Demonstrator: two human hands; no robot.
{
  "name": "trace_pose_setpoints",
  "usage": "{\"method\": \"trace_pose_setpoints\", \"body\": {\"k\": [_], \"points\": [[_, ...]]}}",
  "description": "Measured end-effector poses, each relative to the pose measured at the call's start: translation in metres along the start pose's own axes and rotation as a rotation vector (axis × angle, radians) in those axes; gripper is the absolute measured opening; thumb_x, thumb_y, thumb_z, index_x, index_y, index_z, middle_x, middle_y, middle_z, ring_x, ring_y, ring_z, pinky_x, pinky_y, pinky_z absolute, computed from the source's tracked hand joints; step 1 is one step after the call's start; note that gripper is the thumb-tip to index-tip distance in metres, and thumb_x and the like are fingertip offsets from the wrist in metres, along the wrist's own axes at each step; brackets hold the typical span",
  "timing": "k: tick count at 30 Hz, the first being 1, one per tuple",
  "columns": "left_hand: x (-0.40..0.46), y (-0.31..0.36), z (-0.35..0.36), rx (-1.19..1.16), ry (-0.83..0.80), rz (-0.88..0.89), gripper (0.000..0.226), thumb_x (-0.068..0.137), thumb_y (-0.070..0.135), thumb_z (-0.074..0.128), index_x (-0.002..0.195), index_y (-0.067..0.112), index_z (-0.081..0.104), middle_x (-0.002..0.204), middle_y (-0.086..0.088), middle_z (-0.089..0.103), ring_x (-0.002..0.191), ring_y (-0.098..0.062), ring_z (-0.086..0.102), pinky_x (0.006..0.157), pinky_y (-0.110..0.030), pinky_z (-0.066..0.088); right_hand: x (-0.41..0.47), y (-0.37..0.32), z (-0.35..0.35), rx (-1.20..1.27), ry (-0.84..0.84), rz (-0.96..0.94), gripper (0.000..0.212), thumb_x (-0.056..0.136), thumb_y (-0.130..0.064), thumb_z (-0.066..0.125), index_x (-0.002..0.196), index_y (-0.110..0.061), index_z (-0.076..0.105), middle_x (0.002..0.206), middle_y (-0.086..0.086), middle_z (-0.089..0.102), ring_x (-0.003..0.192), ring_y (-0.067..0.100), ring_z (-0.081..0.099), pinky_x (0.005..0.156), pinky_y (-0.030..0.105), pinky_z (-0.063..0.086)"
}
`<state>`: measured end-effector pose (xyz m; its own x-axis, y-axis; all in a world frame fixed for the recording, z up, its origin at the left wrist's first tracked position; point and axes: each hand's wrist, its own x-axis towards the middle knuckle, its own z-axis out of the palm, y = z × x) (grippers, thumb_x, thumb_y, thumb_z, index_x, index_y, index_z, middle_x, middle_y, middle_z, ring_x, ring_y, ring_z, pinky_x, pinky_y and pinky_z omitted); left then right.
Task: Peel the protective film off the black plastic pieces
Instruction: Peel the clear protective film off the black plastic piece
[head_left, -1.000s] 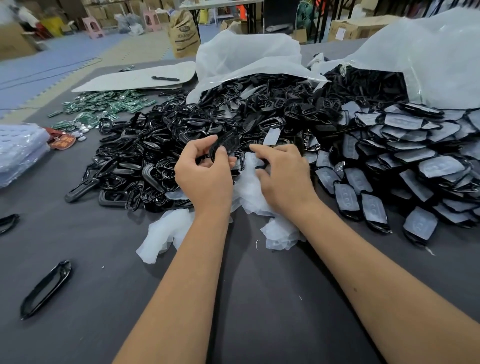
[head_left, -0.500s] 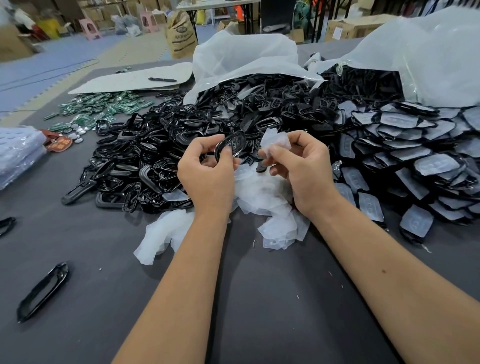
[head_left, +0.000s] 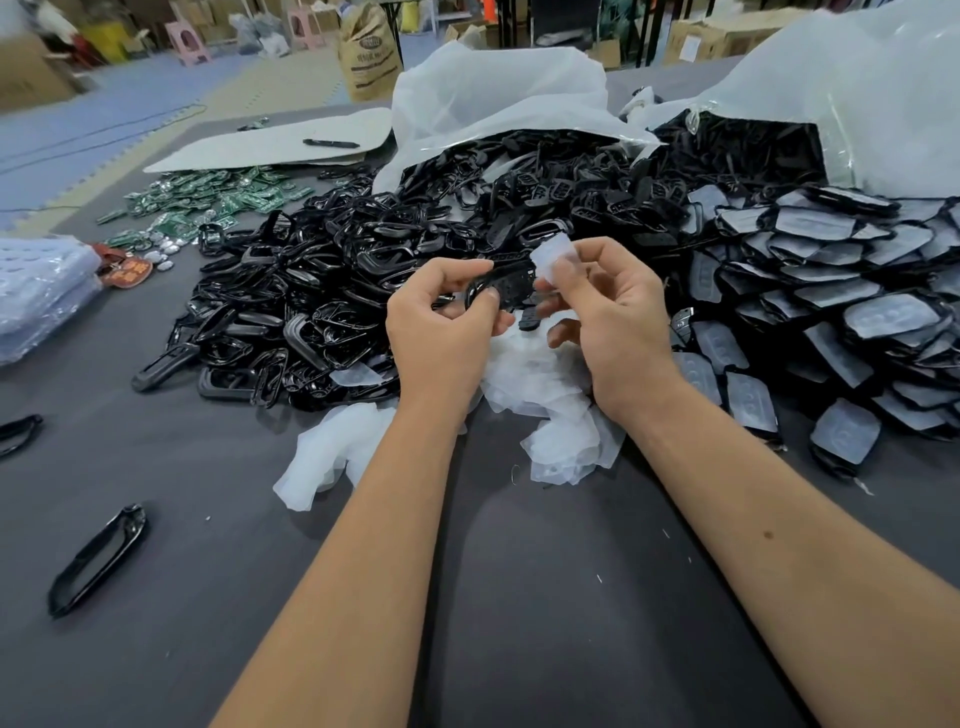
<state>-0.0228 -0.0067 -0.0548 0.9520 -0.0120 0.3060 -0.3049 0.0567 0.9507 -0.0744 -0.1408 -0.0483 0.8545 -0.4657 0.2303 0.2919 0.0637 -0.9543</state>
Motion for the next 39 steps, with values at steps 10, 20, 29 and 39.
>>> {"method": "trace_pose_setpoints", "body": {"k": [10, 20, 29, 39], "points": [[0.001, 0.000, -0.001, -0.085, -0.075, -0.055, 0.027, 0.084, -0.009, 0.067, 0.097, 0.012, 0.078, 0.084, -0.008, 0.078, 0.063, -0.019, 0.074, 0.067, -0.029, 0.061, 0.000, 0.008, 0.003, -0.249, 0.045, -0.150, 0.008, 0.089, -0.008, 0.079, 0.089, -0.010, 0.071, 0.074, 0.003, 0.072, 0.058, 0.012, 0.063, 0.055, 0.028, 0.051], [0.000, 0.001, 0.000, -0.165, -0.158, -0.105, 0.033, 0.085, -0.009, 0.050, 0.100, 0.003, 0.077, 0.080, -0.003, 0.077, 0.075, -0.021, 0.076, 0.072, -0.033, 0.063, 0.001, 0.012, 0.002, -0.352, 0.157, -0.165, 0.016, 0.088, -0.020, 0.081, 0.075, -0.014, 0.072, 0.062, 0.000, 0.070, 0.051, 0.018, 0.065, 0.053, 0.035, 0.055], [-0.001, 0.000, -0.001, -0.179, -0.175, -0.091, 0.023, 0.087, -0.008, 0.065, 0.104, 0.004, 0.076, 0.090, -0.015, 0.075, 0.074, -0.024, 0.077, 0.072, -0.031, 0.062, 0.000, 0.012, 0.003, -0.229, 0.146, -0.115, 0.017, 0.088, -0.014, 0.082, 0.077, -0.008, 0.070, 0.063, 0.006, 0.071, 0.047, 0.021, 0.066, 0.043, 0.029, 0.052], [-0.001, 0.000, 0.000, -0.156, -0.173, -0.078, 0.020, 0.088, -0.008, 0.073, 0.102, 0.005, 0.075, 0.083, 0.003, 0.074, 0.071, -0.025, 0.077, 0.069, -0.027, 0.061, -0.002, 0.009, 0.002, -0.224, 0.155, -0.107, 0.018, 0.089, -0.014, 0.081, 0.078, -0.007, 0.070, 0.062, 0.007, 0.070, 0.047, 0.020, 0.066, 0.043, 0.029, 0.052]]}}
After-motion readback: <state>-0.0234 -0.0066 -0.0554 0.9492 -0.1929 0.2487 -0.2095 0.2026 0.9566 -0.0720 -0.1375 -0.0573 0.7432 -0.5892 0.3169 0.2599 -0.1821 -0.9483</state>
